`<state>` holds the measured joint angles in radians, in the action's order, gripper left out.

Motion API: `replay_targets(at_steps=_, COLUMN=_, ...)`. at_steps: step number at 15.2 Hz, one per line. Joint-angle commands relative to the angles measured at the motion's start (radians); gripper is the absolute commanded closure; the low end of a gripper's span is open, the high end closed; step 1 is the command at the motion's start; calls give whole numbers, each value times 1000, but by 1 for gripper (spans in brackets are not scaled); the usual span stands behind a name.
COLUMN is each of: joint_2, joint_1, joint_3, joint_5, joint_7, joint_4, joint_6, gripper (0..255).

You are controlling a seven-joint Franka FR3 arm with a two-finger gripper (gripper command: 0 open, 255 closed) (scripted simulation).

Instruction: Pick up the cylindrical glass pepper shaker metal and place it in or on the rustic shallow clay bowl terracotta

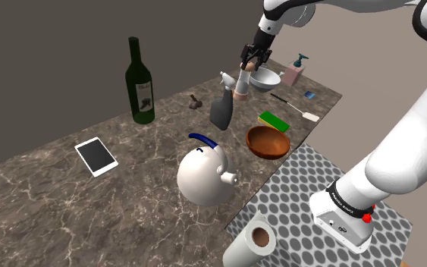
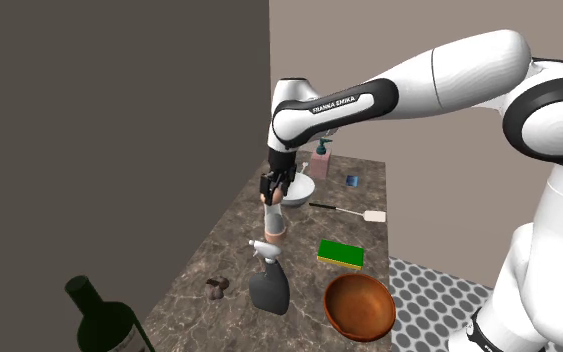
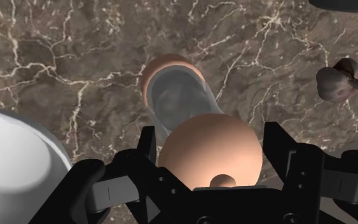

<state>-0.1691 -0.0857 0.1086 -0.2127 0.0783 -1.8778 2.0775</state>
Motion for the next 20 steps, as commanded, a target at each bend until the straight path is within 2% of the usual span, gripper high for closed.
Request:
replay_targets(at_steps=1, joint_2=5, joint_1=-1, joint_3=1, joint_5=4, joint_7=-4, joint_4=23, joint_6=-28, gripper=255)
replay_targets(at_steps=20, joint_2=42, joint_1=-5, joint_3=6, joint_5=25, joint_7=-48, joint_4=230, joint_6=-269, gripper=255)
